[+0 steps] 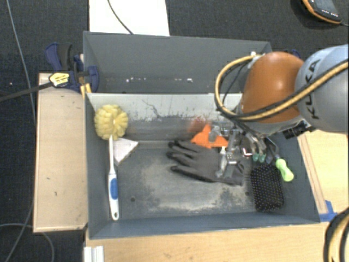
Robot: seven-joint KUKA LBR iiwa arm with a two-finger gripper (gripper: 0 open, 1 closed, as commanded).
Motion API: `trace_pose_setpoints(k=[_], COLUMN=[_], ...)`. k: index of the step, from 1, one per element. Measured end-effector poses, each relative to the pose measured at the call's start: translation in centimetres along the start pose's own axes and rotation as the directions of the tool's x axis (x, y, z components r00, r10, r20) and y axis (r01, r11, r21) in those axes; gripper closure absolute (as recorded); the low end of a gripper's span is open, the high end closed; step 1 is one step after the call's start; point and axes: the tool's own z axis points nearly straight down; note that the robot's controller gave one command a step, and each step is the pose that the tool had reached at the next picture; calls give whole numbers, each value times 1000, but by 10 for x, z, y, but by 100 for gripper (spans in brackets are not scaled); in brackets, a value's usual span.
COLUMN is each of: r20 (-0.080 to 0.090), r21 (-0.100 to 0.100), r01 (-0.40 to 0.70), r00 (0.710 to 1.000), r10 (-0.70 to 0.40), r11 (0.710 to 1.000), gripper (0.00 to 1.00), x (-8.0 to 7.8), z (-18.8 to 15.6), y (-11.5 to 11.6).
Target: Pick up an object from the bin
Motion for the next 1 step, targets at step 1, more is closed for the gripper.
trace_pose_setpoints(k=[1], r20=[8], r21=[0], r01=[0], r00=[1000], r10=[0], r11=[1000], gripper=[0], x=[-2], z=[-4], y=[0])
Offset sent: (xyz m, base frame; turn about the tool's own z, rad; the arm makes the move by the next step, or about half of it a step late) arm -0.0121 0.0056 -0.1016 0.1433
